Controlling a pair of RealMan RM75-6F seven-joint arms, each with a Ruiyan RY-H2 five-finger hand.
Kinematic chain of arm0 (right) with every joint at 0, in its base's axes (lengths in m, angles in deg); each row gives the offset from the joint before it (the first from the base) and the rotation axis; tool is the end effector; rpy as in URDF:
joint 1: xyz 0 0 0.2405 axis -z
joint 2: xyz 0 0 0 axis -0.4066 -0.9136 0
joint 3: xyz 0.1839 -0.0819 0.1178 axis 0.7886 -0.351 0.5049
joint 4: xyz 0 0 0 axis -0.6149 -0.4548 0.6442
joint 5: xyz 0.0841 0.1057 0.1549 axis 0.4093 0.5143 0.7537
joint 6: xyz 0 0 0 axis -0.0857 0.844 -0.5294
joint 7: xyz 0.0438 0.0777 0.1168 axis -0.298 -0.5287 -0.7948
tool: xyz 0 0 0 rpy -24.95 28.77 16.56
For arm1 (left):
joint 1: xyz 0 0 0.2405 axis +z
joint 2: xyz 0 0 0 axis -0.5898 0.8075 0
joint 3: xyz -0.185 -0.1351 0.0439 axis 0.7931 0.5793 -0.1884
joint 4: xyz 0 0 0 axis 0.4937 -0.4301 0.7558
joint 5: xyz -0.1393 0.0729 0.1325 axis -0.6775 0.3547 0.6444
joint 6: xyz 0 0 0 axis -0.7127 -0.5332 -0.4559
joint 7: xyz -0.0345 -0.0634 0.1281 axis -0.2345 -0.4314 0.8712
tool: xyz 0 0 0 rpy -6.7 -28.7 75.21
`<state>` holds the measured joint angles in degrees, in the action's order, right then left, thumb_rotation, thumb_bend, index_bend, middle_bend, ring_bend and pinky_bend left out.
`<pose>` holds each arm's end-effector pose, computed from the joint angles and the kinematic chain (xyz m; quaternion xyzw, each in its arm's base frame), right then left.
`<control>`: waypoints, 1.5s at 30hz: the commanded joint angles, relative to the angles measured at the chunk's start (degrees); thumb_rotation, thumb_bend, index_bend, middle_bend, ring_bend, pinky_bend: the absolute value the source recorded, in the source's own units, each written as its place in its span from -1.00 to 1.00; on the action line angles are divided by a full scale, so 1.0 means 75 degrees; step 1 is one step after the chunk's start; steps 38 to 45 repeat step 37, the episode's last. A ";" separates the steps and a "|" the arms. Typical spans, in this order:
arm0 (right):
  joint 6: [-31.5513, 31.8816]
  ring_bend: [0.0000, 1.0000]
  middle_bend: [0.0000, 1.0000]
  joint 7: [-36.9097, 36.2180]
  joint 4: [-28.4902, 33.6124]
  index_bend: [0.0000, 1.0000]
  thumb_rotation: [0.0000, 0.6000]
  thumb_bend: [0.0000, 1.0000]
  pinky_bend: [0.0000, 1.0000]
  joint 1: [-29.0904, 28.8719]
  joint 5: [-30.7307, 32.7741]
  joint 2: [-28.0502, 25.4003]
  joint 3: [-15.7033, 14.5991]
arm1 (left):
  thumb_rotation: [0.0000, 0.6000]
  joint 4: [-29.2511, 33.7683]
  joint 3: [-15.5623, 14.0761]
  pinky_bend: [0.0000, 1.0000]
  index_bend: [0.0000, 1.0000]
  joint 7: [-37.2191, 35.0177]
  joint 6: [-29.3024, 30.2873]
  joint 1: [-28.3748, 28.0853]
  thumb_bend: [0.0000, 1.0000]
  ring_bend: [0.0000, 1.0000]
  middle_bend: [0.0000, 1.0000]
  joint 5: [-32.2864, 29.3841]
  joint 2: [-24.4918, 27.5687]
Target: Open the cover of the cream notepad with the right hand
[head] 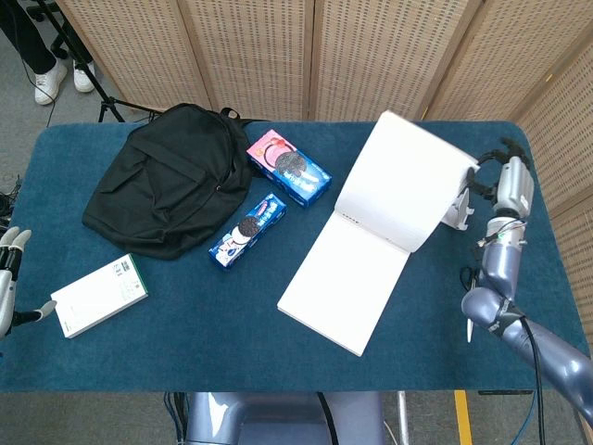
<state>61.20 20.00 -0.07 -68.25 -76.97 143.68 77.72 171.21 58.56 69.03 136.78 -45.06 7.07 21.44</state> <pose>-0.2466 -0.4441 0.1510 0.3007 -0.5650 0.5008 0.5827 -0.2616 0.2109 0.1754 -0.5452 -0.4194 -0.3488 0.6366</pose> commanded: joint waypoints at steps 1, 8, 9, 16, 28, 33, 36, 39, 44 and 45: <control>-0.1177 -1.00 -1.00 0.0289 -0.1683 -1.00 1.00 -0.89 -1.00 -0.0456 0.0900 0.0484 0.0680 | 1.00 -0.0005 0.0049 -1.00 -1.00 0.0153 -0.0067 -0.0075 -1.00 -1.00 -1.00 -0.0147 -0.0059; -0.0893 -1.00 -1.00 0.0093 -0.2628 -1.00 1.00 -1.00 -1.00 -0.0664 0.0094 0.0734 0.0580 | 1.00 -0.0035 0.0114 -1.00 -1.00 0.0316 -0.0146 -0.0171 -1.00 -1.00 -1.00 -0.0400 -0.0124; -0.0842 -1.00 -1.00 -0.0052 -0.2546 -1.00 1.00 -1.00 -1.00 -0.0635 -0.0101 0.0687 0.0570 | 1.00 -0.0041 0.0126 -1.00 -1.00 0.0319 -0.0146 -0.0180 -1.00 -1.00 -1.00 -0.0424 -0.0131; 0.0145 -1.00 -1.00 -0.0675 -0.0484 -1.00 1.00 -1.00 -1.00 0.0182 -0.2085 -0.0276 -0.0084 | 1.00 -0.0031 0.0062 -1.00 -1.00 0.0197 -0.0059 -0.0138 -1.00 -1.00 -1.00 -0.0223 -0.0101; 0.2885 -1.00 -1.00 -0.0918 0.2094 -1.00 1.00 -1.00 -1.00 0.2370 -0.6399 -0.1748 -0.2705 | 1.00 -0.0369 -0.0386 -1.00 -1.00 -0.0243 0.0576 0.0264 -1.00 -1.00 -1.00 0.0946 -0.0301; 0.3612 -1.00 -1.00 0.0114 0.2574 -1.00 1.00 -1.00 -1.00 0.3022 -0.7296 -0.2145 -0.3525 | 1.00 -0.0527 -0.0481 -1.00 -1.00 -0.0161 0.0882 0.0436 -1.00 -1.00 -1.00 0.1144 -0.0488; 0.4233 -1.00 -1.00 0.0736 0.3375 -1.00 1.00 -1.00 -1.00 0.3802 -0.7439 -0.2287 -0.4034 | 1.00 -0.0648 -0.0508 -1.00 -1.00 0.0012 0.1126 0.0542 -1.00 -1.00 -1.00 0.1243 -0.0700; 0.4423 -1.00 -1.00 0.0846 0.3491 -1.00 1.00 -1.00 -1.00 0.3968 -0.7487 -0.2281 -0.4111 | 1.00 -0.0666 -0.0521 -1.00 -1.00 -0.0017 0.1145 0.0560 -1.00 -1.00 -1.00 0.1276 -0.0705; 0.4423 -1.00 -1.00 0.0846 0.3491 -1.00 1.00 -1.00 -1.00 0.3968 -0.7487 -0.2281 -0.4111 | 1.00 -0.0666 -0.0521 -1.00 -1.00 -0.0017 0.1145 0.0560 -1.00 -1.00 -1.00 0.1276 -0.0705; 0.4423 -1.00 -1.00 0.0846 0.3491 -1.00 1.00 -1.00 -1.00 0.3968 -0.7487 -0.2281 -0.4111 | 1.00 -0.0666 -0.0521 -1.00 -1.00 -0.0017 0.1145 0.0560 -1.00 -1.00 -1.00 0.1276 -0.0705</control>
